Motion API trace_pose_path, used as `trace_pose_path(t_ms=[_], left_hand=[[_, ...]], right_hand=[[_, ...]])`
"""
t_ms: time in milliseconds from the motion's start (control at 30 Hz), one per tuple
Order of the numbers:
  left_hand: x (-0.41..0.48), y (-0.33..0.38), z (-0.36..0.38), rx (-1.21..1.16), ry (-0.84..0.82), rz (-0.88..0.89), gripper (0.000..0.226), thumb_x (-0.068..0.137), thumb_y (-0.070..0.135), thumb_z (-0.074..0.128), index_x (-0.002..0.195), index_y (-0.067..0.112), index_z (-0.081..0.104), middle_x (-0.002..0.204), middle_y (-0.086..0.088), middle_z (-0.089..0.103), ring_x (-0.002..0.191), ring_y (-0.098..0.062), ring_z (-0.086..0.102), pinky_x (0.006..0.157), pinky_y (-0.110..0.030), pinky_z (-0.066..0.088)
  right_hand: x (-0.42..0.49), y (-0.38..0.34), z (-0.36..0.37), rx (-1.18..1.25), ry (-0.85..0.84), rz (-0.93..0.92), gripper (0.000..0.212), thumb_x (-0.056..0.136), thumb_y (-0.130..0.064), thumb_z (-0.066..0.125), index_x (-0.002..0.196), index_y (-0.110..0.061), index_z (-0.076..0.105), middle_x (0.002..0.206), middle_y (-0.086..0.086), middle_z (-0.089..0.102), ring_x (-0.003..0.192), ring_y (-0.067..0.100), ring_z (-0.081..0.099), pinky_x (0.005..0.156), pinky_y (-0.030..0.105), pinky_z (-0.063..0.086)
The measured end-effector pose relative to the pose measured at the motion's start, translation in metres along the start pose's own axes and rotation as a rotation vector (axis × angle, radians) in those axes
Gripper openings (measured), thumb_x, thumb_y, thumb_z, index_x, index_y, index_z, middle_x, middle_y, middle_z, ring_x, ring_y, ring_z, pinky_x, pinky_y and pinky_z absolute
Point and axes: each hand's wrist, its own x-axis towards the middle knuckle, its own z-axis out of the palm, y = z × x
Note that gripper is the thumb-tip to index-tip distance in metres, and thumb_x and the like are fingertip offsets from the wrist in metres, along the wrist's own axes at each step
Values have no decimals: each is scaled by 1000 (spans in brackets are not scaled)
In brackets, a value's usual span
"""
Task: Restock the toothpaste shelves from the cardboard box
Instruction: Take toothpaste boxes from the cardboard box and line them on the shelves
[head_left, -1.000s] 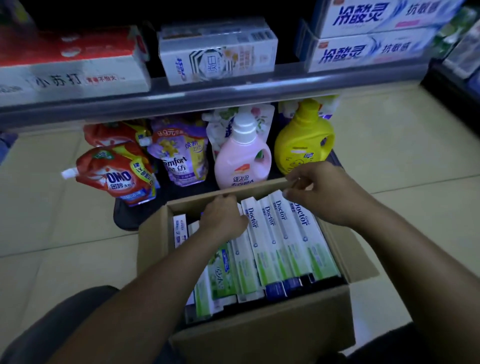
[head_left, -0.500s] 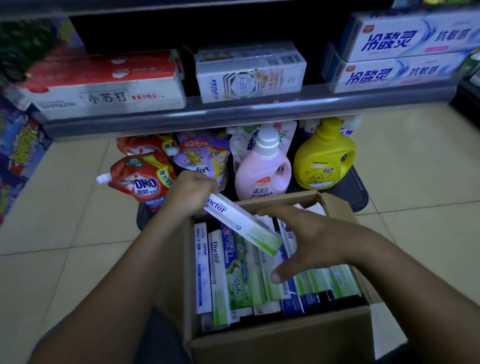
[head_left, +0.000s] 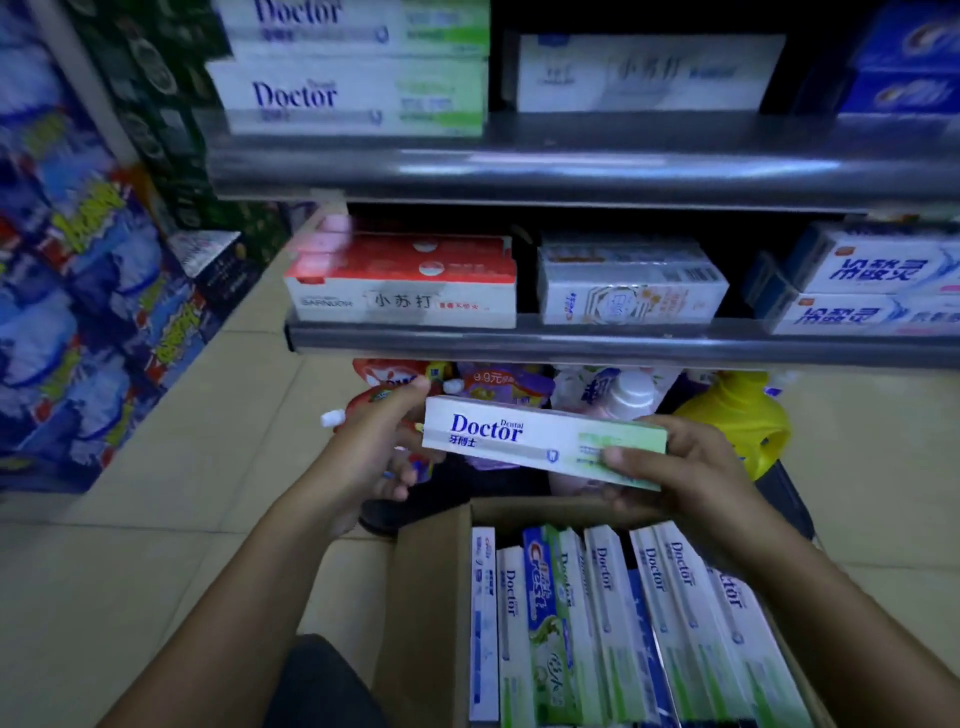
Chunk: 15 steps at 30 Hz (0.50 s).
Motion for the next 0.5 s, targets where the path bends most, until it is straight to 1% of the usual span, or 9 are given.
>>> trace_pose_path(t_ms=[33,100,167,200,267,300,367,433,500], left_hand=[[-7,6,-9,-15,4,39,54,82,69,58,103,23,75,91,-8,79,48,-14,51,43,-24,42],[-19,15,-23,-51,52,142,33,93,48,66,99,18,77,82,-5,76,49,-16,51,45,-25,43],[-30,25,-38,-80,127,249,16,93,30,72,94,15,78,76,-5,72,48,-16,50,47,-26,44],[-35,30,-45,-94,153,293,15,90,28,75,95,14,78,77,-8,72,48,-15,49,47,-27,45],[-43,40,-58,-129,182,366,25,82,34,83,100,16,79,77,-10,71,50,-15,48,49,-30,45],[-47,49,-66,-145,192,404,32,76,38,87,101,19,80,75,-8,70,51,-16,46,49,-31,43],[-51,64,-83,-176,213,458,42,71,47,84,105,22,80,69,-1,65,53,-17,40,49,-32,38],[-52,81,-98,-185,238,493,41,73,50,78,107,26,78,66,3,58,55,-16,39,51,-34,36],[-52,101,-111,-156,256,557,28,78,49,75,102,36,78,66,9,59,58,-11,45,53,-30,40]], right_hand=[[1,-7,6,27,-15,-3,35,64,-23,91,89,-4,75,75,25,68,60,29,65,57,35,54],[4,-21,20,71,-41,-12,25,67,-16,87,86,-5,76,75,25,68,62,30,63,55,30,56],[9,-37,36,79,-83,-43,22,70,-12,86,88,-4,76,80,23,72,64,27,66,56,28,57],[12,-45,44,73,-100,-74,24,71,-14,84,91,-3,77,85,23,74,65,26,67,57,28,57],[17,-60,59,79,-122,-127,34,70,-20,86,98,-3,77,95,21,76,70,23,69,60,28,57],[20,-69,68,80,-121,-158,40,68,-23,88,102,-4,77,98,21,76,73,23,71,61,28,57],[25,-89,84,68,-90,-226,53,63,-33,91,108,-8,77,105,18,76,83,25,74,65,26,57],[31,-110,100,37,-24,-316,55,61,-37,94,107,-13,77,105,15,77,85,24,75,66,25,58],[36,-135,115,-74,70,-434,45,66,-37,92,105,-20,78,99,8,79,79,19,74,65,24,57]])
